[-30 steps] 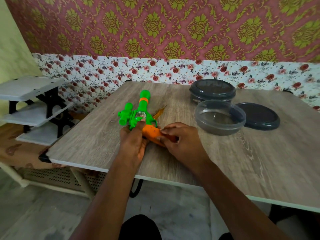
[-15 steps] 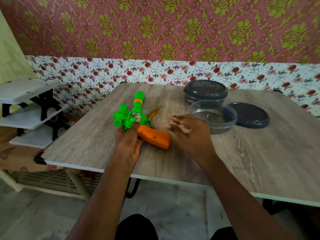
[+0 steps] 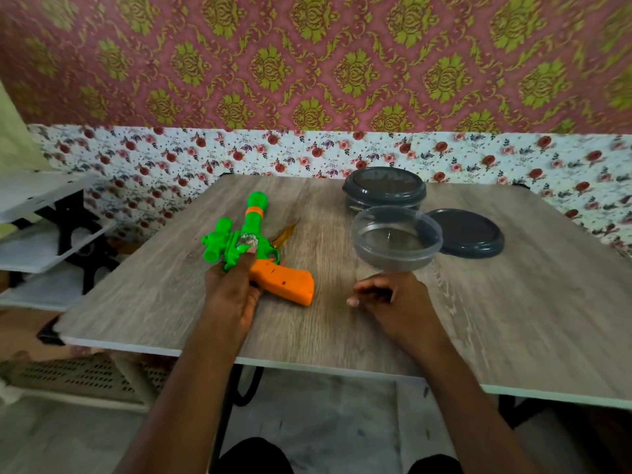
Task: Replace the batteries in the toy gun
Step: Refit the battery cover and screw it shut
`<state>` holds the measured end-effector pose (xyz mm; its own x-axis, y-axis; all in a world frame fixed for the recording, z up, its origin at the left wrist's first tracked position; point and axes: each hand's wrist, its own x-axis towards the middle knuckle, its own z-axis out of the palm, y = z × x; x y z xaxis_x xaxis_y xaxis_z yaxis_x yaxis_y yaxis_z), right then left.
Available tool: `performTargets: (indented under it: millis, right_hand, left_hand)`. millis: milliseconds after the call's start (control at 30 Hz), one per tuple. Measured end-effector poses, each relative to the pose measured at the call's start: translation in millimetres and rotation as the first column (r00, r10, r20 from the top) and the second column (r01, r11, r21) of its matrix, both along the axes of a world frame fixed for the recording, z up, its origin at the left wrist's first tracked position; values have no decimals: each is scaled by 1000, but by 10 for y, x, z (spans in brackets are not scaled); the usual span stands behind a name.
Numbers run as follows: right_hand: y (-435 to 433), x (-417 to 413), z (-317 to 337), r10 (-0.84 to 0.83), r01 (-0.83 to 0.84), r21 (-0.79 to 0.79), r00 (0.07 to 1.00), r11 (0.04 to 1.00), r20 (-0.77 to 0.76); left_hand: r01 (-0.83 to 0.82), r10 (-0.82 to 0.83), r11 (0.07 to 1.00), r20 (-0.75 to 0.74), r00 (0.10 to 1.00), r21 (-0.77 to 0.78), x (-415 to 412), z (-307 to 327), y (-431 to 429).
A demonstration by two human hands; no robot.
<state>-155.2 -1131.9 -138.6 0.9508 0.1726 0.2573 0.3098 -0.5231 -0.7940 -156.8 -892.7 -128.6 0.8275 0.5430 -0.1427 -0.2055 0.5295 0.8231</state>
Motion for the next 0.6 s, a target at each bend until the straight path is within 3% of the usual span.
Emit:
performTargets:
  millis: [367, 600]
  right_hand:
    - [64, 6, -10, 58, -46, -173, 996, 984, 67]
    - [253, 121, 163, 75, -68, -58, 988, 996, 133]
  left_hand:
    - [28, -28, 1000, 1, 1000, 8, -4, 0, 12]
    - [27, -27, 1000, 22, 999, -2, -13, 3, 0]
